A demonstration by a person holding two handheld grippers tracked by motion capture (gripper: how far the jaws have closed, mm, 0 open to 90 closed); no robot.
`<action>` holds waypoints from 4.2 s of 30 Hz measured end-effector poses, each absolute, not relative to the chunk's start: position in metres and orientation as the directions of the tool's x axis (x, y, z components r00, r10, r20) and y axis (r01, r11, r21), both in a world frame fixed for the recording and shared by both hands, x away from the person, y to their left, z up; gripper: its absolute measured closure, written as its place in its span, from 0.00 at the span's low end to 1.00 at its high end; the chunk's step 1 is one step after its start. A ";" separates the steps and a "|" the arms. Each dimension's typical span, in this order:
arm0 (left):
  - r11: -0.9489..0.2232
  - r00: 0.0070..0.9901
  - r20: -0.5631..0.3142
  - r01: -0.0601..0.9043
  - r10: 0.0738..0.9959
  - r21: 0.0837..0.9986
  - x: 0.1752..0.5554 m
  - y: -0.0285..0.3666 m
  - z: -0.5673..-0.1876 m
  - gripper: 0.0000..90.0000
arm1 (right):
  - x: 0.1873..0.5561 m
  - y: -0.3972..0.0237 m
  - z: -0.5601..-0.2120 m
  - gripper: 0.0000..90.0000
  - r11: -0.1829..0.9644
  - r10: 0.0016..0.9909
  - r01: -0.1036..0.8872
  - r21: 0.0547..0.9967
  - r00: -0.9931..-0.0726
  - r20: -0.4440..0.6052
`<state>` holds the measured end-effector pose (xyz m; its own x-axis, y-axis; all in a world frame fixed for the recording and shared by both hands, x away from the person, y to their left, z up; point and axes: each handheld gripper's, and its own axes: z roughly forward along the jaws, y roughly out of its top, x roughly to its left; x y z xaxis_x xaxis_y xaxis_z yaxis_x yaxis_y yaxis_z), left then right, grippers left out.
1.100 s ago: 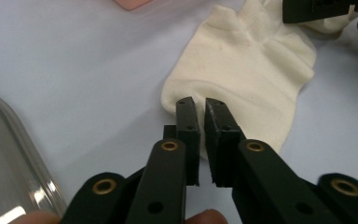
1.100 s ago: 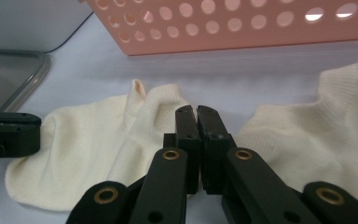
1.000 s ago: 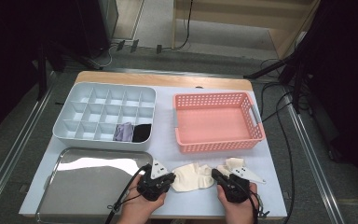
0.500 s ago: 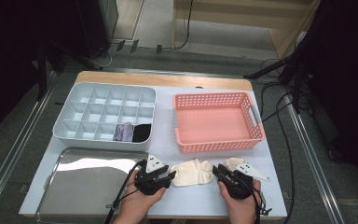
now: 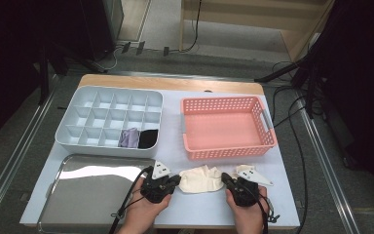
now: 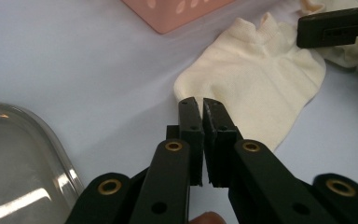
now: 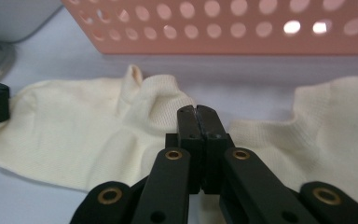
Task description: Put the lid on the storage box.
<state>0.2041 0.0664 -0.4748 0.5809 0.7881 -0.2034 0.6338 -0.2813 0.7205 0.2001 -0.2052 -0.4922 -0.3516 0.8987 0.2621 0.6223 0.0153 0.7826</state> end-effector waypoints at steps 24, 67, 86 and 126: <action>-0.265 0.601 -0.221 0.614 0.768 0.744 0.197 0.080 -0.467 0.64 | 0.183 -0.244 -0.495 0.47 0.055 0.964 0.586 0.809 -0.242 0.110; -0.246 0.599 -0.233 0.607 0.766 0.755 0.197 0.087 -0.465 0.61 | 0.147 -0.173 -0.455 0.75 0.031 0.852 0.486 0.873 -0.470 0.231; -0.242 0.594 -0.235 0.611 0.769 0.754 0.198 0.088 -0.466 0.64 | 0.159 -0.187 -0.490 0.93 0.055 0.905 0.650 0.758 -0.353 0.237; -0.323 0.606 -0.198 0.639 0.770 0.698 0.202 0.073 -0.477 1.00 | 0.175 -0.209 -0.494 0.98 0.024 0.902 0.674 0.738 -0.333 0.276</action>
<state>0.2017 0.0730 -0.4769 0.6065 0.7700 -0.1982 0.6387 -0.3234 0.6982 0.1753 -0.2086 -0.4938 -0.3333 0.9016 0.2757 0.6745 0.0237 0.7379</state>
